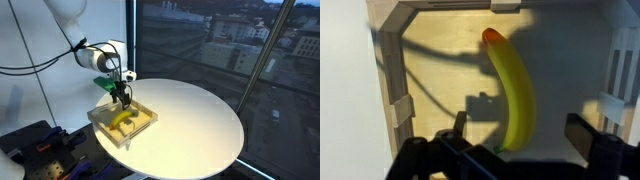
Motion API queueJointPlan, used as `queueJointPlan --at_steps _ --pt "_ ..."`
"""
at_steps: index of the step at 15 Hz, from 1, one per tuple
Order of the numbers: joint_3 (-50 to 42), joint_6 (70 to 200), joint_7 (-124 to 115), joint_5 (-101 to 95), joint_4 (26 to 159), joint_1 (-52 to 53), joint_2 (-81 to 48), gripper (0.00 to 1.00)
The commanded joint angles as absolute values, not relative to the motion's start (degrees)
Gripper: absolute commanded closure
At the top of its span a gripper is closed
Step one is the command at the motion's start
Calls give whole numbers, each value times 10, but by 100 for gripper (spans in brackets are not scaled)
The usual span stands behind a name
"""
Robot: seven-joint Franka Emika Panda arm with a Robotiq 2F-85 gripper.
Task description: Put the banana on the table
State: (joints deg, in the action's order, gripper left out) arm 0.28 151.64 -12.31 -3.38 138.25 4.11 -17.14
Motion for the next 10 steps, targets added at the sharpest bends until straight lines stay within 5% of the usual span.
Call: queueJointPlan --at_steps 1,10 --pt "-4 1510 -133 -27 1355 46 -195 0" --pt "-7 1509 -135 -26 1321 53 -240 0"
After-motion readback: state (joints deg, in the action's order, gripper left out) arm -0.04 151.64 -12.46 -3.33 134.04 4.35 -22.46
